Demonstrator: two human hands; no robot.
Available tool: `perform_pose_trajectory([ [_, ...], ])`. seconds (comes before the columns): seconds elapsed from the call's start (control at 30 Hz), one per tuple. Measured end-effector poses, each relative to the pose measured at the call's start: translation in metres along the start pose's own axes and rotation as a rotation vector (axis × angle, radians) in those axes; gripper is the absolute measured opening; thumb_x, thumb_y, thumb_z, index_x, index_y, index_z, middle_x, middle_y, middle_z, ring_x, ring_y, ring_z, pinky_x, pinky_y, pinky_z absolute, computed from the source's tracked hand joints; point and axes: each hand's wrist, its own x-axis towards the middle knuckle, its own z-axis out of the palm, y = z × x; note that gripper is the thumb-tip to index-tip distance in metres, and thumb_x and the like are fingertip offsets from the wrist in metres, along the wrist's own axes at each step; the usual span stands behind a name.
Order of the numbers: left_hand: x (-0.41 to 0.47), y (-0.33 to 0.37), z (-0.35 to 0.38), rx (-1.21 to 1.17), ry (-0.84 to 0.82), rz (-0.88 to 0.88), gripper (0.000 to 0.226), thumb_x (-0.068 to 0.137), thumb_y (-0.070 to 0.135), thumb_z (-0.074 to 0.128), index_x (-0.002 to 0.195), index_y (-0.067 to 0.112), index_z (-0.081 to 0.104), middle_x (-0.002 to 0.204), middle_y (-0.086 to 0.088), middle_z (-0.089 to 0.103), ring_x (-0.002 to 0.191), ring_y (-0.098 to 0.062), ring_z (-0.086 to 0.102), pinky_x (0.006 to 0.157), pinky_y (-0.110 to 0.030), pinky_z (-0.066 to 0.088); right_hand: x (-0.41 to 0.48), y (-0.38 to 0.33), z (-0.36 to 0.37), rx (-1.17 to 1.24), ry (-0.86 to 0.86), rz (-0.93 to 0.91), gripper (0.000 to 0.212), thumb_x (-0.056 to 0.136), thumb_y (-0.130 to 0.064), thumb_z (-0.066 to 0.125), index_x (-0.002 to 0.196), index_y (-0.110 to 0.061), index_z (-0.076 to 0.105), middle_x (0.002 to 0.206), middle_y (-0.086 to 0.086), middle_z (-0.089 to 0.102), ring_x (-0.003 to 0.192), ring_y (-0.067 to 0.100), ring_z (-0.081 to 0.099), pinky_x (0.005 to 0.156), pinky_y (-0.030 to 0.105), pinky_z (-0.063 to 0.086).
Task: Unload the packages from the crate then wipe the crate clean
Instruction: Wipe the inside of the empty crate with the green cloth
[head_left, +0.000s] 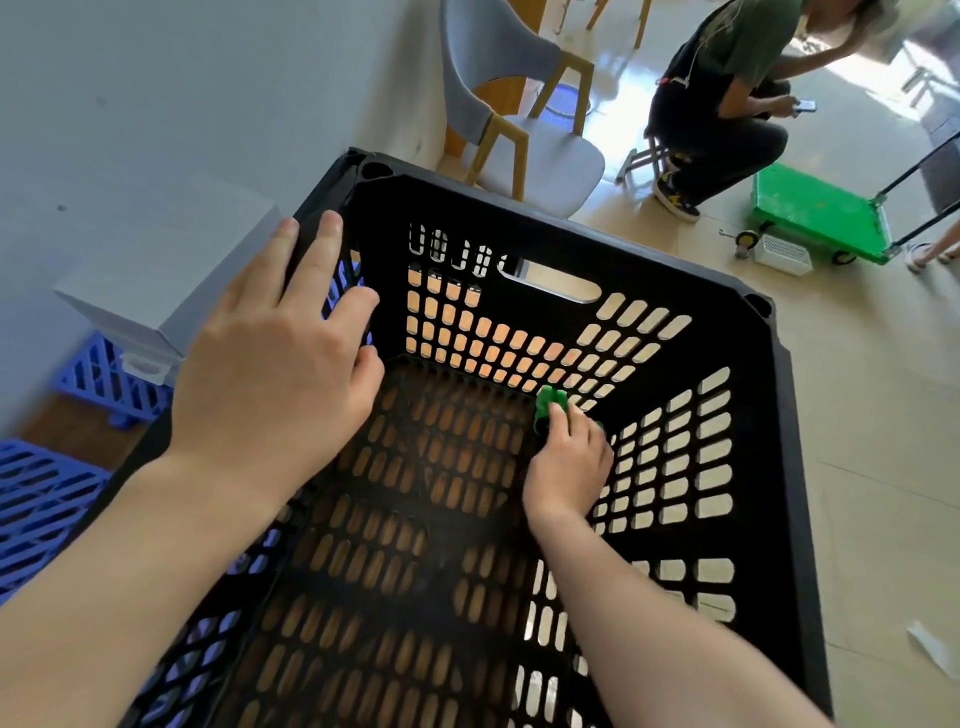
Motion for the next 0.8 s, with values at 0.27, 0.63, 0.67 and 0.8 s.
perform_pose_trajectory([
  [0.27, 0.003, 0.002, -0.001, -0.002, 0.017, -0.011, 0.027, 0.087, 0.020, 0.058, 0.109, 0.006, 0.064, 0.150, -0.019, 0.040, 0.137, -0.041, 0.037, 0.096, -0.057, 0.044, -0.077, 0.023, 0.022, -0.026, 0.064, -0.097, 0.055, 0.065, 0.011, 0.073, 0.116, -0.008, 0.065, 0.114, 0.015, 0.062, 0.101, 0.033, 0.058, 0.083, 0.046, 0.054],
  [0.63, 0.001, 0.002, -0.004, -0.022, 0.015, -0.006, 0.027, 0.085, 0.019, 0.059, 0.107, 0.005, 0.066, 0.149, -0.021, 0.041, 0.138, -0.041, 0.037, 0.097, -0.056, 0.044, -0.171, 0.024, 0.012, 0.021, 0.032, -0.018, 0.036, 0.073, -0.011, 0.044, 0.097, -0.012, 0.070, 0.098, 0.012, 0.065, 0.084, 0.032, 0.055, 0.071, 0.046, 0.052],
  [0.67, 0.001, 0.002, -0.004, -0.024, 0.012, 0.001, 0.026, 0.086, 0.019, 0.059, 0.107, 0.005, 0.066, 0.149, -0.021, 0.041, 0.138, -0.041, 0.037, 0.097, -0.056, 0.044, -0.163, 0.017, 0.007, 0.067, -0.005, 0.038, 0.035, 0.074, -0.012, 0.045, 0.097, -0.013, 0.070, 0.094, 0.010, 0.064, 0.080, 0.031, 0.056, 0.069, 0.045, 0.051],
  [0.8, 0.001, 0.001, -0.005, -0.032, 0.024, 0.000, 0.025, 0.087, 0.015, 0.058, 0.108, 0.006, 0.066, 0.149, -0.020, 0.042, 0.138, -0.040, 0.038, 0.099, -0.053, 0.044, -0.120, -0.013, -0.009, 0.324, 0.040, 0.221, 0.034, 0.087, -0.005, 0.054, 0.119, -0.015, 0.063, 0.109, 0.002, 0.064, 0.098, 0.022, 0.054, 0.086, 0.038, 0.043],
])
